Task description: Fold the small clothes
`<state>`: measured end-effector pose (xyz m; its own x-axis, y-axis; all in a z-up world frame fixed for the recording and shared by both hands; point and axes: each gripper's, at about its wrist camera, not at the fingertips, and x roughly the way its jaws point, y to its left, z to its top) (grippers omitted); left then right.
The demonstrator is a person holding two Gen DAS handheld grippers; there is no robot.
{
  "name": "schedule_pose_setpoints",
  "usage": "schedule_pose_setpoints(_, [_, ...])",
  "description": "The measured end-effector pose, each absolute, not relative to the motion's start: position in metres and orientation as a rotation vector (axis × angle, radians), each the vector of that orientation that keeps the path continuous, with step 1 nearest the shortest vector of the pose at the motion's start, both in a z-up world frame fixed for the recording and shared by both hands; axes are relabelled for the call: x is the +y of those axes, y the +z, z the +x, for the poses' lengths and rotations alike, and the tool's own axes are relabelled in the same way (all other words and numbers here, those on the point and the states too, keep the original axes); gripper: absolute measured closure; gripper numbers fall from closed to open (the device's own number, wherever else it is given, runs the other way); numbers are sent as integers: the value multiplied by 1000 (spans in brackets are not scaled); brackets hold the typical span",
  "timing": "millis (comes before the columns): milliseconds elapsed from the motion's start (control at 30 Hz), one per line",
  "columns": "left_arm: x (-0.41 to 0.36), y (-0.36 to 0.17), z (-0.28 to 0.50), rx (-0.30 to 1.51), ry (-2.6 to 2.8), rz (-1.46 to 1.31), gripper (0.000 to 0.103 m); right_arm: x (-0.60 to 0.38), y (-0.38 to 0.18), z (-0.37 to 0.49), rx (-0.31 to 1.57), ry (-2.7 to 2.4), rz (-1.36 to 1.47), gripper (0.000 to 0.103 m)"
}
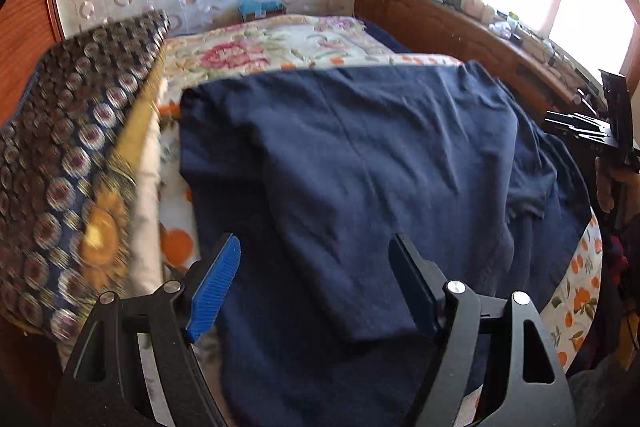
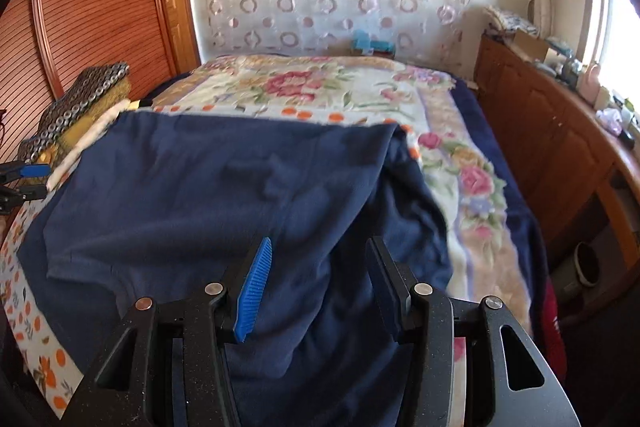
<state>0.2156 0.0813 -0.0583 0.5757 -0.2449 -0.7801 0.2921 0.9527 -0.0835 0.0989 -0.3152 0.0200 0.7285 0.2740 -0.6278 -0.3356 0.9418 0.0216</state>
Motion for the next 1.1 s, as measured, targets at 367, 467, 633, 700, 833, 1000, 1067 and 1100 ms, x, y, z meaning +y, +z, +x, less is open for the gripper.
schedule_pose_setpoints(367, [74, -81, 194, 934, -329, 17, 33, -316, 19, 114, 774, 366, -85, 52])
schedule_pose_setpoints(467, [77, -82, 194, 920, -326, 16, 36, -321, 20, 114, 779, 361, -91, 52])
schedule_pose_setpoints(633, [82, -82, 192, 903, -307, 2, 46, -327, 30, 114, 776, 367, -99, 52])
schedule_pose_setpoints(700, [81, -83, 192, 890, -306, 7, 55, -326, 33, 109, 773, 388, -96, 57])
schedule_pose_setpoints(833, [85, -83, 188, 884, -303, -8, 65, -322, 37, 100, 754, 391, -145, 75])
schedule_pose_setpoints(1000, [82, -82, 186, 865, -301, 9, 72, -324, 40, 95, 732, 420, -156, 97])
schedule_pose_setpoints(1067, [80, -81, 186, 859, -305, 12, 79, -320, 44, 91, 705, 429, -179, 97])
schedule_pose_setpoints(1100, [79, -80, 185, 853, -304, 12, 83, -319, 44, 87, 689, 425, -180, 97])
